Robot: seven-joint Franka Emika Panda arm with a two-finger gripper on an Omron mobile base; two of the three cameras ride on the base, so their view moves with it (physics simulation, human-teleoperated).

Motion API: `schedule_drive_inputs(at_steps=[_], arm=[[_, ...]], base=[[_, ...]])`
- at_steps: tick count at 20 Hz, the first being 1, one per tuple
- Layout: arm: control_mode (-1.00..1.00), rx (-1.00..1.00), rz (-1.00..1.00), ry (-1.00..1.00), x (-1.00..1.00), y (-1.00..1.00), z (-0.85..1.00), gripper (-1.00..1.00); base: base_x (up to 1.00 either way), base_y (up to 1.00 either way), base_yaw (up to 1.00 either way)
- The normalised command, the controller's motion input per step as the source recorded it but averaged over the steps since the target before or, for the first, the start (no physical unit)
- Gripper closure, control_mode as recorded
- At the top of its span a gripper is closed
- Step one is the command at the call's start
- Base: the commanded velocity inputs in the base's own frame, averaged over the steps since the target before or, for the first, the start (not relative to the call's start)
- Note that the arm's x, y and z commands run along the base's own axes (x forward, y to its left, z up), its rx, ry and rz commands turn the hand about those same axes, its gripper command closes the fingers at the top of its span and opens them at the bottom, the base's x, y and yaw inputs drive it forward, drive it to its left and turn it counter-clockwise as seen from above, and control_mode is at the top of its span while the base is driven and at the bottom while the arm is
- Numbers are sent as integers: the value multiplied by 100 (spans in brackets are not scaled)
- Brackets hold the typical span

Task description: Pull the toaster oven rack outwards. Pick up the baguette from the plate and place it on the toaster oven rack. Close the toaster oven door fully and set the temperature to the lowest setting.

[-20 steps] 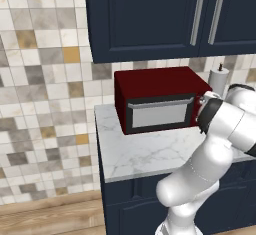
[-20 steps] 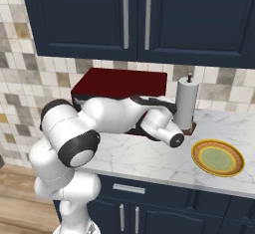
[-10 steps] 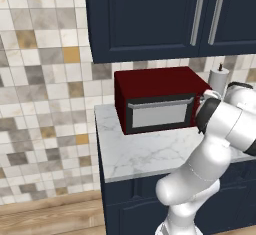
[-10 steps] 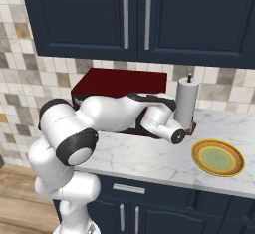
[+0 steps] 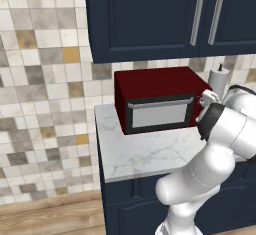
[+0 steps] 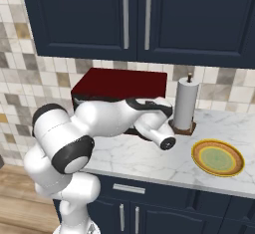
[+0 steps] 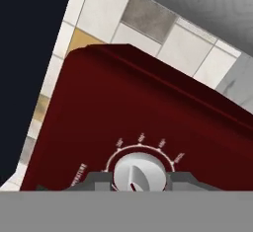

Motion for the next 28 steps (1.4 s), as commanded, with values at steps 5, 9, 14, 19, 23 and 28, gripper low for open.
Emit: schedule_drive_inputs(at_steps=[5, 9, 14, 19, 23, 28], arm=[[-100, -12, 0, -11, 0, 0, 12, 100], [-100, -13, 0, -4, 0, -1, 19, 100], [-100, -15, 0, -1, 0, -9, 12, 100], [-100, -17, 0, -7, 0, -6, 6, 100], [-100, -22, 0, -13, 0, -1, 3, 100], [-100, -25, 0, -16, 2, 0, 10, 100]], base=[[0, 0, 0], [0, 0, 0], [0, 0, 0], [0, 0, 0], [0, 0, 0], [0, 0, 0]])
